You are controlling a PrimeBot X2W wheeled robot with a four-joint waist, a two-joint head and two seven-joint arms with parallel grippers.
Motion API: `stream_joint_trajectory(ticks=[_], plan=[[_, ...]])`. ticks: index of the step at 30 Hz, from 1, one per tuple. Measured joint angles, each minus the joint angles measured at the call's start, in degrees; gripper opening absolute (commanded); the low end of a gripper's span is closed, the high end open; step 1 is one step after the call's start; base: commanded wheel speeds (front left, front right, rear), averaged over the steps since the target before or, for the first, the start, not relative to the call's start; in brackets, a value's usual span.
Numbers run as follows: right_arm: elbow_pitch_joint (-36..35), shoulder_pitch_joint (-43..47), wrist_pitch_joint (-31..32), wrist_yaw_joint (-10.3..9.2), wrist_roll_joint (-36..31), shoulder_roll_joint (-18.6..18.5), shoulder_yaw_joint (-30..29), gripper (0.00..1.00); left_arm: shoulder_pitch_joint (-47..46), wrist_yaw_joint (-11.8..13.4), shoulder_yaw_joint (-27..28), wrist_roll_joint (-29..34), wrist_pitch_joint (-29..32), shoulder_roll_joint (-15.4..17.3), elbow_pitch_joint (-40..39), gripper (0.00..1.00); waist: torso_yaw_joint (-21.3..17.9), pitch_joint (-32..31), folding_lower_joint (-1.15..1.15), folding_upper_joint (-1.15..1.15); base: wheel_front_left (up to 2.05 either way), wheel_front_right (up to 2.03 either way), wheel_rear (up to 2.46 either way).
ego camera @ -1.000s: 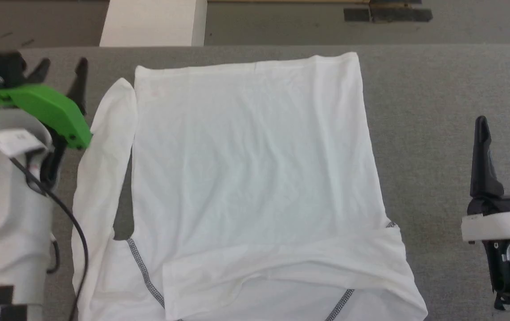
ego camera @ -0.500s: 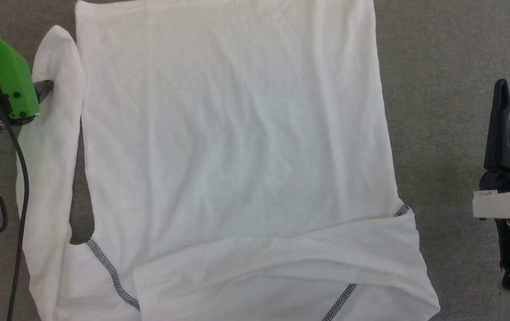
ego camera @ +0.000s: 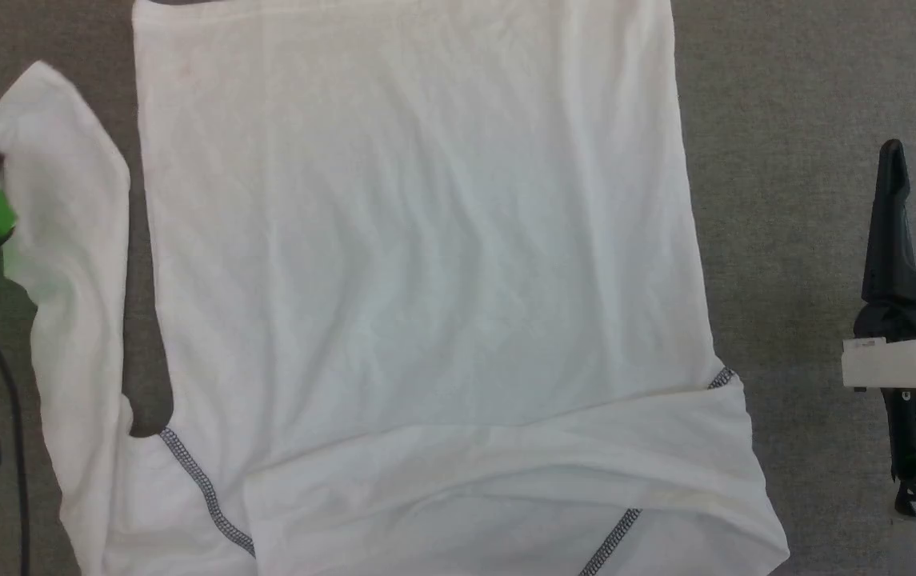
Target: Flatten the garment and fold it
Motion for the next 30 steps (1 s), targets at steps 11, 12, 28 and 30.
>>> stream_joint_trajectory(ticks=[11,12,28,30], plan=[[3.16,4.36,-0.69,0.0,1.46,0.01,-1.99,1.0,14.75,1.88,13.38,-1.74,-14.47,4.66,-0.13,0.0,1.73,-8.08,-0.01,0.0,0.0,0.0,0.0],[3.27,4.93,-0.68,-0.01,1.54,0.0,-2.37,1.0,15.99,1.92,14.58,-2.03,-15.72,4.67,-0.26,0.0,2.0,-8.9,-0.01,0.0,0.0,0.0,0.0],[4.08,6.73,-0.68,-0.01,2.6,0.03,-2.71,1.0,24.37,-2.29,19.8,-6.8,-22.1,3.39,-10.15,0.0,6.46,-16.81,-0.01,0.0,0.0,0.0,0.0],[4.49,6.83,-0.7,-0.01,2.93,0.02,-2.53,1.0,24.73,-3.3,17.61,-7.11,-21.13,1.63,-13.39,0.0,6.47,-17.52,-0.01,0.0,0.0,0.0,0.0]])
